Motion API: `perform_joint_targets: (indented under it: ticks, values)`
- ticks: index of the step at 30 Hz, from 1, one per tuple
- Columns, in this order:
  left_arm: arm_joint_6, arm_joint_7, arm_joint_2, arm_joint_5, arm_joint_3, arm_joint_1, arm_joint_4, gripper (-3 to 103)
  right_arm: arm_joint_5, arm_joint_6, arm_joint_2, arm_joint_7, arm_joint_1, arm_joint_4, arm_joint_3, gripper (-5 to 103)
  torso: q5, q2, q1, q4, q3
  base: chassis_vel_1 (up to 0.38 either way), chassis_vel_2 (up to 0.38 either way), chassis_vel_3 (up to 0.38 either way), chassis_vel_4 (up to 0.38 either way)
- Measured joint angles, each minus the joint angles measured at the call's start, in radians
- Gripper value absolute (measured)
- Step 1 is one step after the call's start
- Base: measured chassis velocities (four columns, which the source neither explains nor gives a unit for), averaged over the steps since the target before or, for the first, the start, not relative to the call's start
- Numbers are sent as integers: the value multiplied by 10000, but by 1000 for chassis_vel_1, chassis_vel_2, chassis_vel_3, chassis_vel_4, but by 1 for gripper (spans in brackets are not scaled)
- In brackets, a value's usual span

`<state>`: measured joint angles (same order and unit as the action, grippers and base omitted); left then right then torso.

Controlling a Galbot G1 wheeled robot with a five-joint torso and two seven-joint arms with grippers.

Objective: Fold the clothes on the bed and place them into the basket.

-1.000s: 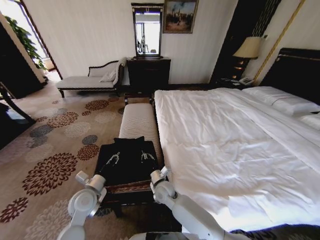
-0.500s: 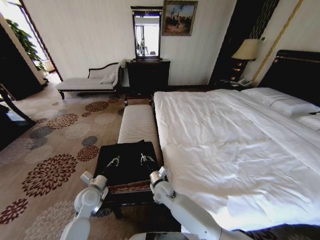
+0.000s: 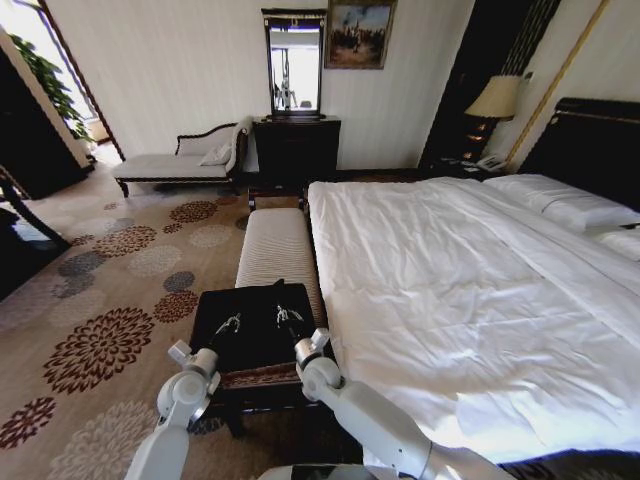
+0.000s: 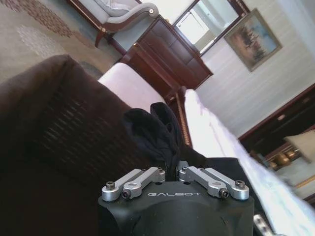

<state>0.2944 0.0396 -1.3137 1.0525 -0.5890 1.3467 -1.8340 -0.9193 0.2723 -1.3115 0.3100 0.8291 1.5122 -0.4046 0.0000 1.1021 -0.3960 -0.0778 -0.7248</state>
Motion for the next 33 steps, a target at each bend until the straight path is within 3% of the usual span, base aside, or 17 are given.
perform_joint_targets:
  ticks: [1, 2, 4, 5, 6, 8, 10, 12, 13, 17, 19, 22, 25, 27, 30, 33]
  values:
    - [-229, 203, 60, -886, 115, -91, 327, 6, 82, -76, 5, 84, 28, -56, 15, 5, 0, 0, -1, -1, 0, 0, 0, 0, 0]
    - [-390, 294, 105, -1443, 152, -126, 522, 6, 135, -125, 18, 144, 52, -64, 46, 10, -2, 0, -1, -3, -1, 0, 0, 0, 0]
    - [-630, 427, 250, -2321, 114, -87, 701, 15, 267, -220, 106, 289, 130, -16, 229, 16, -3, 0, -2, -3, -1, 0, 0, 0, 0]
    - [-630, 427, 250, -2321, 114, -87, 701, 15, 267, -220, 106, 289, 130, -16, 229, 16, -3, 0, -2, -3, -1, 0, 0, 0, 0]
    - [-704, 552, 402, -2567, -120, 99, 590, 21, 292, -280, 289, 380, 215, 215, 446, 27, -2, 0, -1, 0, 0, 0, 0, 0, 0]
    - [-757, 592, 618, -2684, -413, 328, 409, 32, 252, -321, 563, 433, 353, 558, 655, 32, 1, 1, -1, 2, 0, 0, 0, 0, 0]
    - [-815, 593, 719, -2758, -520, 403, 378, 32, 247, -334, 706, 438, 433, 708, 739, 37, 3, 1, 0, 4, 0, 0, 0, 0, 0]
    - [-913, 535, 929, -2862, -681, 506, 344, 43, 265, -344, 1006, 448, 639, 996, 939, 48, -2, 1, 0, -2, 0, 0, 0, 0, 0]
    - [-915, 494, 995, -2879, -716, 534, 302, 48, 271, -345, 1066, 457, 700, 1074, 988, 48, -1, 1, 0, -5, 0, 0, 0, 0, 0]
    - [-916, 434, 1115, -3155, -714, 557, 304, 64, 291, -358, 1118, 534, 800, 1284, 1094, 65, 0, 1, -1, 1, 0, 0, 0, 0, 0]
    - [-916, 445, 1111, -3158, -710, 555, 288, 64, 313, -360, 1117, 549, 807, 1294, 1094, 71, 0, 1, -1, 1, 0, 0, 0, 0, 0]
    - [-917, 534, 1045, -3012, -791, 603, -259, 81, 414, -345, 1148, 582, 888, 1394, 1197, 86, -1, 1, -1, 1, 0, 0, 0, 0, 0]
    - [-918, 605, 1036, -2893, -951, 672, -806, 86, 447, -301, 1272, 594, 969, 1582, 1356, 91, -1, 1, -1, 1, 0, 0, 0, 0, 0]
    - [-968, 771, 1077, -2872, -1386, 750, -1680, 97, 574, -266, 1593, 616, 1045, 2000, 1672, 99, 2, 1, -1, -1, 0, 0, 0, 0, 0]
    - [-1095, 996, 1202, -3421, -1815, 839, -2224, 100, 1233, -154, 2007, 576, 1096, 2277, 2061, 100, 4, 1, 0, -1, 0, 0, 0, 0, 0]
    - [-1398, 1513, 1360, -4500, -2307, 1359, -2686, 100, 2377, -26, 2497, 511, 1344, 2683, 2923, 100, 0, 1, -1, -2, 0, 0, 0, 0, 0]
